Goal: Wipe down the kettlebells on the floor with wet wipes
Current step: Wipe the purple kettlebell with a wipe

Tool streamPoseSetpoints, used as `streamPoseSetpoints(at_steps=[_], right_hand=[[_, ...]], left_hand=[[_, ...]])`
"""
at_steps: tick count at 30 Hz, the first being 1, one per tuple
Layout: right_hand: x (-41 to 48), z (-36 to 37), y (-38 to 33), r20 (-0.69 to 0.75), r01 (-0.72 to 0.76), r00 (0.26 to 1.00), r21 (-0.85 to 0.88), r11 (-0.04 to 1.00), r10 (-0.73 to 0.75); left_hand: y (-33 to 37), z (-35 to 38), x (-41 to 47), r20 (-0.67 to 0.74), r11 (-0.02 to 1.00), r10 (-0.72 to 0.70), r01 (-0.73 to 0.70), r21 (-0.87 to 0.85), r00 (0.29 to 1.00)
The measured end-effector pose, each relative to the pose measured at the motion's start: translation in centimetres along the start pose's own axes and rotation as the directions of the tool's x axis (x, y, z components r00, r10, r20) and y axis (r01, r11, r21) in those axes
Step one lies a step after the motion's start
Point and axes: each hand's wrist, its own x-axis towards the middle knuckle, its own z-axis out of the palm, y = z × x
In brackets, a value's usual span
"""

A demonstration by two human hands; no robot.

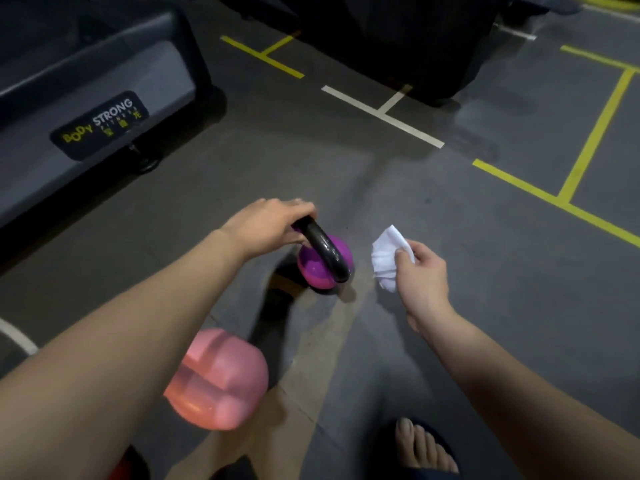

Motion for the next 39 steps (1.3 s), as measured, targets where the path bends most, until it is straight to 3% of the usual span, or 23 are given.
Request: streamPoseSetpoints(at_steps=[6, 13, 22, 26, 30, 39], right_hand=[[0.0, 1.1, -0.2, 0.084, 0.017, 0.996, -0.012, 1.0, -0.016], [1.1, 4.0, -2.0, 0.228, 0.167, 0.964, -0.118, 0.979, -0.137], [1.0, 8.3, -2.5, 0.305, 0.233, 0.938, -0.193, 0.953, -0.167], [1.2, 7.5, -2.6, 0.378, 0.133, 0.921, -0.08, 0.988, -0.094], [0.3, 6.5, -2.5, 0.408, 0.152, 0.906, -0.059, 0.987, -0.116], [3.4, 5.8, -3.8, 0.526, 0.384, 0.825, -0.254, 0.888, -0.207]], left_hand=[[-3.2, 0.7, -1.6, -0.017, 0.963, -0.248, 0.244, -0.115, 0.969], [-5.1, 2.9, -3.9, -0.035, 0.904, -0.373, 0.355, -0.24, 0.927], [-2.9, 2.4, -3.2, -0.088, 0.922, -0.356, 0.335, -0.193, 0.93], [-1.7, 2.0, -2.3, -0.092, 0.918, -0.368, 0.346, -0.191, 0.925], [-0.8, 1.8, -1.6, -0.082, 0.918, -0.378, 0.361, -0.167, 0.922], [0.5, 1.7, -1.1, -0.044, 0.922, -0.373, 0.366, -0.125, 0.927]])
